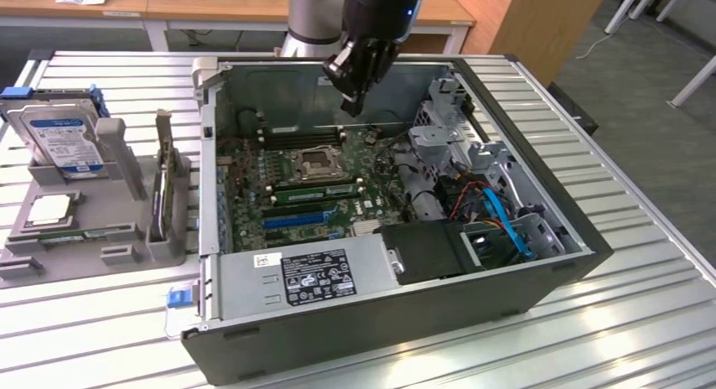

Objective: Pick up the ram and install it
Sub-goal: 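Press down the ram until it locks into place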

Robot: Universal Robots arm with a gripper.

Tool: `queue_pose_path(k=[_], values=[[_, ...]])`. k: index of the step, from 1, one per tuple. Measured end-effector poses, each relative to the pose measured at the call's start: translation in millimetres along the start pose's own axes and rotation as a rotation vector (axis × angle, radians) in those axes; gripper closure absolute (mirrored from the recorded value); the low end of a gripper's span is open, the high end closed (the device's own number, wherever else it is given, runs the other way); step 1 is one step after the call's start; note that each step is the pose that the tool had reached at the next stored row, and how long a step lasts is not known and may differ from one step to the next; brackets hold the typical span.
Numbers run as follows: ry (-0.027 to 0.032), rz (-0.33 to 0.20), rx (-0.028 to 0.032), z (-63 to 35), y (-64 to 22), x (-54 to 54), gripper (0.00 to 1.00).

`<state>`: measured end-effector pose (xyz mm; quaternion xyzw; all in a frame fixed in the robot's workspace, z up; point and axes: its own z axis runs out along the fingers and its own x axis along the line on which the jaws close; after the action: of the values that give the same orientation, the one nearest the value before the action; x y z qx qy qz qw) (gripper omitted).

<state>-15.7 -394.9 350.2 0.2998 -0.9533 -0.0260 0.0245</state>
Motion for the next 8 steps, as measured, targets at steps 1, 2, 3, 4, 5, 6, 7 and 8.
queue_pose_path(k=[1,2,3,4,5,6,7,8], values=[[-0.0012,0.018,-0.0006,0.1,0.0,0.0,0.89],[-0.0024,0.038,-0.0011,0.3,0.0,0.0,0.89],[-0.0035,0.055,-0.0017,0.4,0.0,0.0,0.89],[-0.0047,0.073,-0.0023,0.5,0.0,0.0,0.89],[-0.0058,0.091,-0.0029,0.7,0.0,0.0,0.89],[-0.0070,0.109,-0.0034,0.8,0.0,0.0,0.89],[-0.0082,0.127,-0.0039,1.0,0.0,0.0,0.89],[-0.0093,0.145,-0.0045,1.1,-0.1,0.0,0.89]])
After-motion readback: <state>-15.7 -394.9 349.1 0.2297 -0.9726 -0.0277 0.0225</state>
